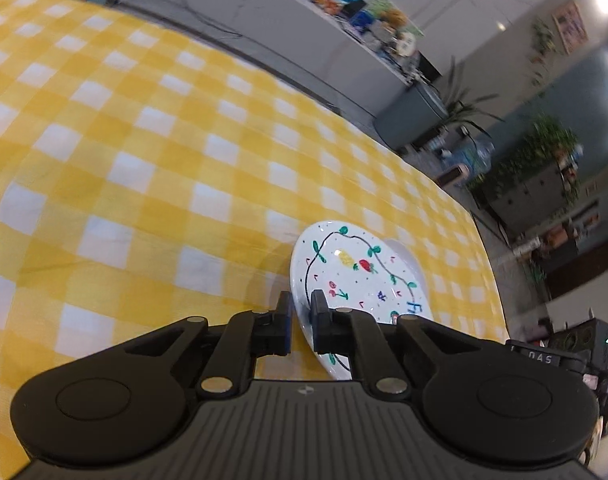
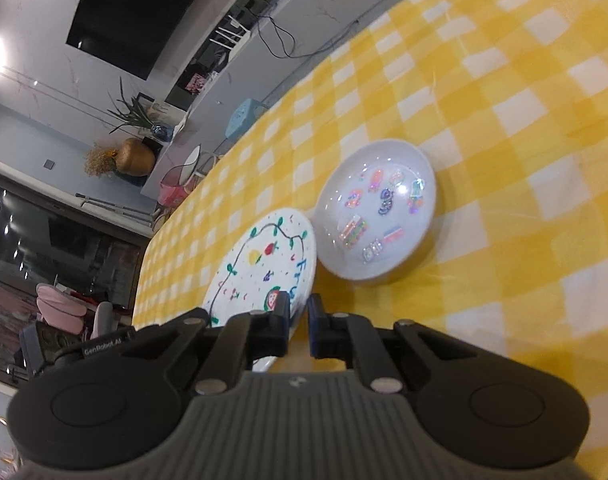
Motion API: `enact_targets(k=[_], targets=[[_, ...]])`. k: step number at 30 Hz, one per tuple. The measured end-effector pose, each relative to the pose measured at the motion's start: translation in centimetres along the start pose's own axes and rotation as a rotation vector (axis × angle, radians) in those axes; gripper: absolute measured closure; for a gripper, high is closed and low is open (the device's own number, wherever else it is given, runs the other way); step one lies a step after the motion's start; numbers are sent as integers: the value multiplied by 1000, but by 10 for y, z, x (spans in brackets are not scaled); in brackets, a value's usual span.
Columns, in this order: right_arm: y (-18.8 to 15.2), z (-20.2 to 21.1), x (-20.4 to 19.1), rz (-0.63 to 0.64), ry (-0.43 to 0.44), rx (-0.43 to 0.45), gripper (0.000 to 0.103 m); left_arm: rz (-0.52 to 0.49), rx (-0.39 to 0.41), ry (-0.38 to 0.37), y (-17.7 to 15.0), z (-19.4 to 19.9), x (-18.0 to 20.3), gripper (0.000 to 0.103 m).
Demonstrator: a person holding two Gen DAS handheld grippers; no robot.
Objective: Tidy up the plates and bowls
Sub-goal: 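Lift the Fruity plate off the table with both tools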
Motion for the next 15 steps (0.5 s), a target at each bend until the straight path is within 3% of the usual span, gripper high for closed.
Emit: enact_targets(k=[9,15], targets=[[-21,45,18,-77,-33,26,96,-62,-86,-95,-10,-8,24,93],[-39,77,30,-137,-40,48,96,-19,-191,-156,-18,-19,32,93]])
Point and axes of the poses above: each gripper's, at about its wrist camera, not at the fingertips, and z roughly against the way its jaws point, x to its right, y to its top, the point moved 4 cm from there along -z, roughly the way its jaws point, and after that the axes turned 15 degrees about -y, right-handed, at the moved point
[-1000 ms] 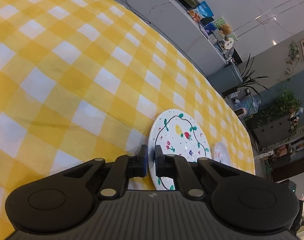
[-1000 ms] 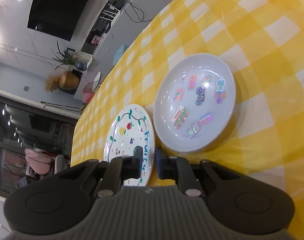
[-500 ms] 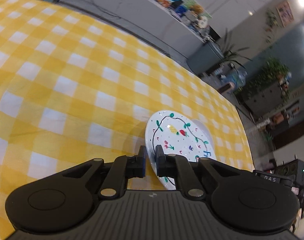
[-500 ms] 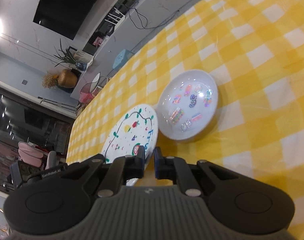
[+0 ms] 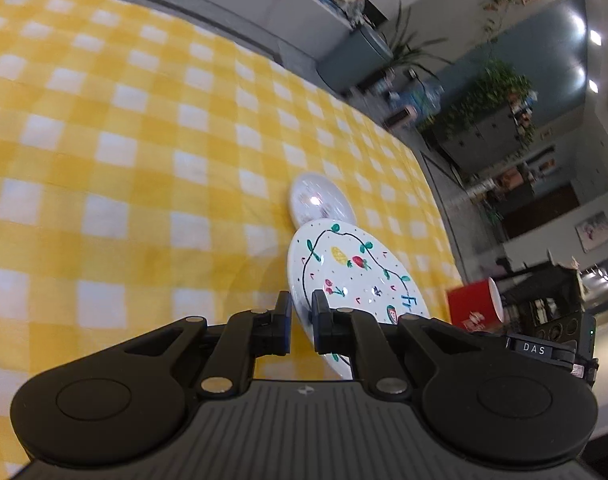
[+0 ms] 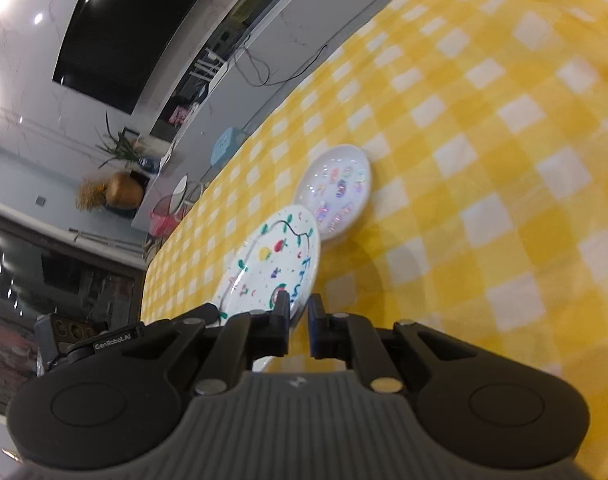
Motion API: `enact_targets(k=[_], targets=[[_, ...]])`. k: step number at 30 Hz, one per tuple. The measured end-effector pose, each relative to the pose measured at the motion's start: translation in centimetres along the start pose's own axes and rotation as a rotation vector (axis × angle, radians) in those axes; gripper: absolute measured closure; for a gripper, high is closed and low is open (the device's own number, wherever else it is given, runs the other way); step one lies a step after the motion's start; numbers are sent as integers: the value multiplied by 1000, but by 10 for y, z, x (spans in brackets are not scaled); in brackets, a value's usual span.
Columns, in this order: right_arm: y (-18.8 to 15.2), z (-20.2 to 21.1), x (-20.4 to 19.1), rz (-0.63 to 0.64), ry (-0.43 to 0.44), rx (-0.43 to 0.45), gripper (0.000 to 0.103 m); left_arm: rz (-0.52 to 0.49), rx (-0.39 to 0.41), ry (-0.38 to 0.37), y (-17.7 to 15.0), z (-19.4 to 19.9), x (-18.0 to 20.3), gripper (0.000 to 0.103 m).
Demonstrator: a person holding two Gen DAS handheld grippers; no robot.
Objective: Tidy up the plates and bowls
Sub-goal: 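Carry the Fruity plate with both tools and set it on the table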
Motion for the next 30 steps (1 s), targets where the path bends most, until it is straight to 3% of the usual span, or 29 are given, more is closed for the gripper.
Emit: enact_targets(k=[9,30], targets=[[-25,40,20,-60,-25,28,96,-38,-146,-20,-15,-27,21,90],[-85,87,79,-164,-58,14,94,-166,-369,6,-54,-68,65,90]])
Point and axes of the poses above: each gripper's, at about its wrist camera, not at the fingertips, and z roughly against the way its jaws point, x to its right, y to its top, the point moved 4 cm from there along -z, roughly the way its jaws point, and after that the axes turned 15 degrees about -y, right-handed, at the moved point
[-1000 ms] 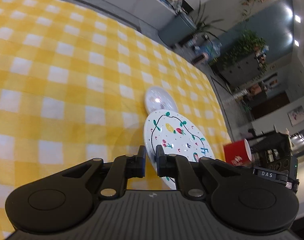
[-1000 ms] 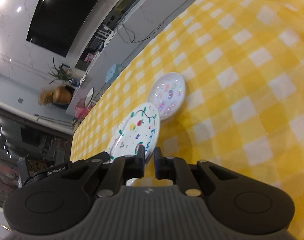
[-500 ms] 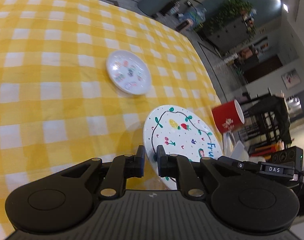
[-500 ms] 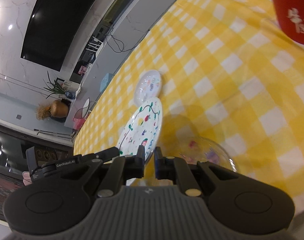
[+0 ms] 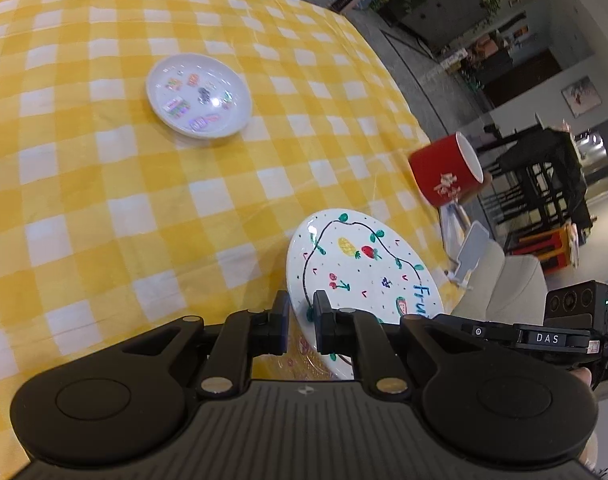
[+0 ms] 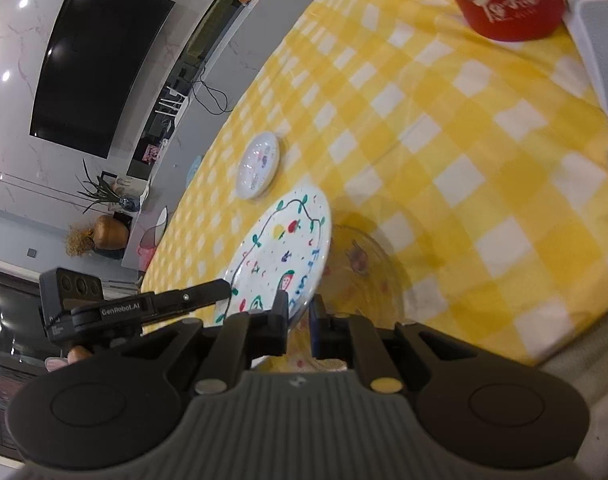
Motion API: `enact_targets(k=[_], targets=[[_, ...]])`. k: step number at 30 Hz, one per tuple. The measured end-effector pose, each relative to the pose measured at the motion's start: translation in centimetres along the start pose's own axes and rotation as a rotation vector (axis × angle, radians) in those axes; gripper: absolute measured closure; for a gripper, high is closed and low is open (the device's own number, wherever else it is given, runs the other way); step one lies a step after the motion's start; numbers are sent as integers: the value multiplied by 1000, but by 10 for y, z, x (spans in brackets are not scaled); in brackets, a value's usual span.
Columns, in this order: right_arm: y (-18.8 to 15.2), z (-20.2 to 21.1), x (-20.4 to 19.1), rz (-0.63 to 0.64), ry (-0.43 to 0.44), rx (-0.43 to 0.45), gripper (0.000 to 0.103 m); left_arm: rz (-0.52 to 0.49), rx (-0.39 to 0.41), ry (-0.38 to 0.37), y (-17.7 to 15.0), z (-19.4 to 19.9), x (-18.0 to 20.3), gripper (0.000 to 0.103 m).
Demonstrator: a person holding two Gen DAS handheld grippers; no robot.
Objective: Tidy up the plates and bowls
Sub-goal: 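Carry the Fruity plate with both tools and set it on the table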
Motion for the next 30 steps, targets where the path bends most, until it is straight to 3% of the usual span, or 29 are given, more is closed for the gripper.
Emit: enact_targets(k=[15,30], targets=[[-15,-4,18,-6,-55,-45,92,-35,-98,64,-9,-21,5,90],[-26,-21,4,94,-114,-75,90,-61,-125,165,-12,-28,1,90]])
Point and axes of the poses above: each gripper's, at about its wrist camera, not at the fingertips, and z roughly against the way its jaws point, x to its right, y to its top, the point moved 4 cm from there along -z, roughly the way its jaws point, and after that the axes turned 15 degrees about -y, right-handed, at the moved point
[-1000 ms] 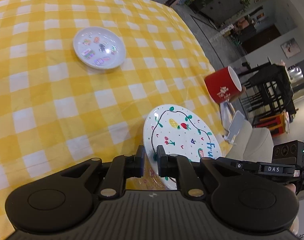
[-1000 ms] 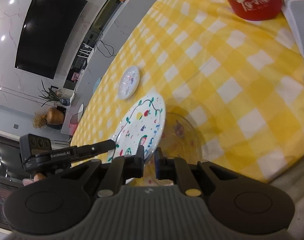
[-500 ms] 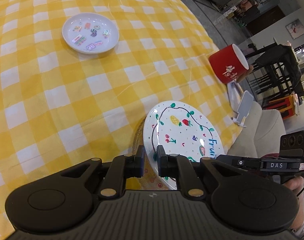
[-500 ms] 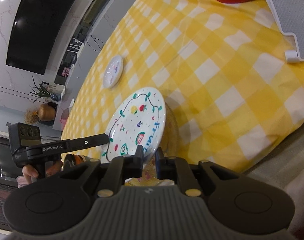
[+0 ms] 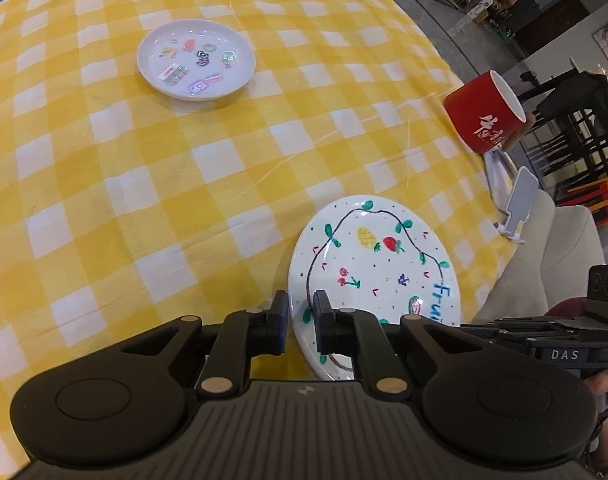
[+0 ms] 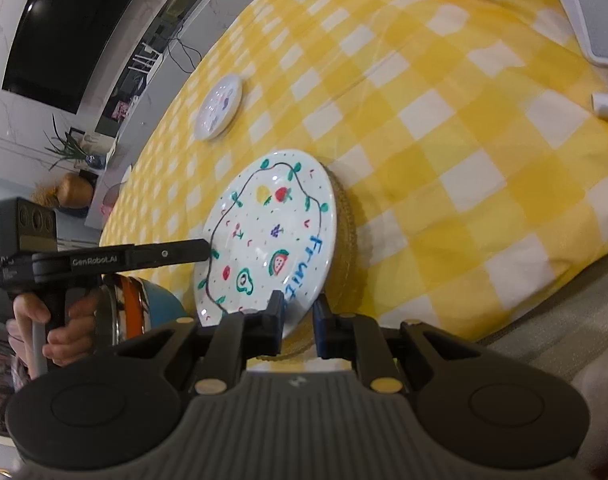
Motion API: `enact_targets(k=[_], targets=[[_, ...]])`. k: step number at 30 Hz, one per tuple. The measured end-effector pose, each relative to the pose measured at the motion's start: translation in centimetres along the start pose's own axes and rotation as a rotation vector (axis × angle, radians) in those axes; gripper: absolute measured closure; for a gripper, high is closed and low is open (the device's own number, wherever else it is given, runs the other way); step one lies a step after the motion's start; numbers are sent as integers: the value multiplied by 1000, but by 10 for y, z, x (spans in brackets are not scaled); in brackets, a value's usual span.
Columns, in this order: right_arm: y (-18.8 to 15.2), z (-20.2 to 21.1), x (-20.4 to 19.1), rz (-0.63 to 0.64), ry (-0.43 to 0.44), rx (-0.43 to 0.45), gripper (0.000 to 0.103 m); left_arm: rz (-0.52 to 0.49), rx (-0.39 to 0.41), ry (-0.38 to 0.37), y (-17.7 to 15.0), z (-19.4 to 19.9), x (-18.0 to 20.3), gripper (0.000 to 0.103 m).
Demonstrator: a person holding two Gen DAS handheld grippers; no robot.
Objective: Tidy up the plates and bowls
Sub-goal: 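Carry the Fruity plate with both tools and set it on the table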
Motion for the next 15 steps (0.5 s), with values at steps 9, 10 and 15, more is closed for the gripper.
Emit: enact_targets(k=[9,10,15], targets=[[4,-2,-13,-12,-76,-41,88,-25,-8,34,-1,-4,1,89],[4,-2,-15,-10,-90,-47,88,-25,-5,32,-1,-4,1,89],[4,-1,-21,-17,-130,-71,88,-45,3,20,-3,-5,3,85]])
Point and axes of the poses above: each gripper's, at about its wrist camera, not at the fingertips, and z roughly against the way its jaws point, x to its right, y to its top, the point moved 4 cm from there along -z, roughly the way its jaws point, and after that the axes turned 15 degrees about -y, right-handed, at the moved point
